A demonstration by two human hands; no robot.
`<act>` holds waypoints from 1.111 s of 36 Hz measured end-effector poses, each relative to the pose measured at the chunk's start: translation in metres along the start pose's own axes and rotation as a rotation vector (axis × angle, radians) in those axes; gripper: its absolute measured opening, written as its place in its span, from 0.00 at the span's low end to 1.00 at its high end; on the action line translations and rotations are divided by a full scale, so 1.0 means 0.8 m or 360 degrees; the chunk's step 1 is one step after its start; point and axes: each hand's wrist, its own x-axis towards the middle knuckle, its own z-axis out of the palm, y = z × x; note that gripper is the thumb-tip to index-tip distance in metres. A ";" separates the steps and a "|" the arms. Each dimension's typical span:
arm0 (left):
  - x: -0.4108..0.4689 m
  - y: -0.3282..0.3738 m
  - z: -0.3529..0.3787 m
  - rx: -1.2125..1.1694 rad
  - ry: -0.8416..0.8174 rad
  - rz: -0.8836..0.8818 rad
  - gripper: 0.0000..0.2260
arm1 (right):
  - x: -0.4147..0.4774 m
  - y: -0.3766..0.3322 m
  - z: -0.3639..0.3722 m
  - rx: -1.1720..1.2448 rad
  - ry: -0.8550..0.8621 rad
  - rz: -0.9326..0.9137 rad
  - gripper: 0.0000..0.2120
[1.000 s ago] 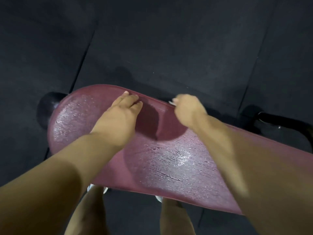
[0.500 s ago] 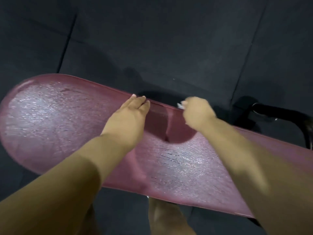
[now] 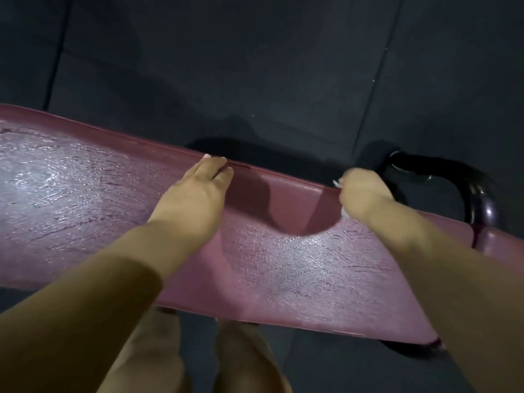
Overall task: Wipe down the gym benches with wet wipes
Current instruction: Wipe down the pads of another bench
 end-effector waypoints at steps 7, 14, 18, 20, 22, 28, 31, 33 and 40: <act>0.006 -0.001 0.000 0.0103 0.0025 0.0069 0.29 | 0.007 -0.121 0.007 0.0314 0.0284 -0.0595 0.12; 0.033 0.005 -0.006 0.0173 0.0079 0.0192 0.25 | 0.009 -0.013 0.011 0.0219 0.0055 -0.0431 0.18; 0.044 0.036 -0.002 0.0061 -0.0043 0.0404 0.29 | 0.014 0.070 0.015 0.0182 0.0053 0.0013 0.14; 0.050 0.054 0.000 0.0034 -0.0115 0.0513 0.30 | 0.015 0.099 0.017 0.0119 0.0022 0.0204 0.15; 0.057 0.068 0.003 0.0071 -0.0191 0.0574 0.29 | 0.018 0.107 0.017 0.0016 0.0018 0.0210 0.13; 0.064 0.096 0.016 0.0124 -0.0258 0.0525 0.25 | 0.001 0.062 0.027 0.0443 0.0176 -0.0173 0.12; 0.067 0.102 0.019 0.0152 -0.0264 0.0479 0.25 | -0.017 0.074 0.020 0.0868 0.0018 -0.0297 0.16; 0.070 0.106 0.022 0.0178 -0.0261 0.0458 0.24 | -0.025 0.090 0.012 0.0931 -0.0105 -0.0376 0.10; 0.068 0.144 0.034 0.0207 -0.0274 0.0434 0.25 | -0.015 0.126 0.008 0.0783 0.0010 -0.0568 0.08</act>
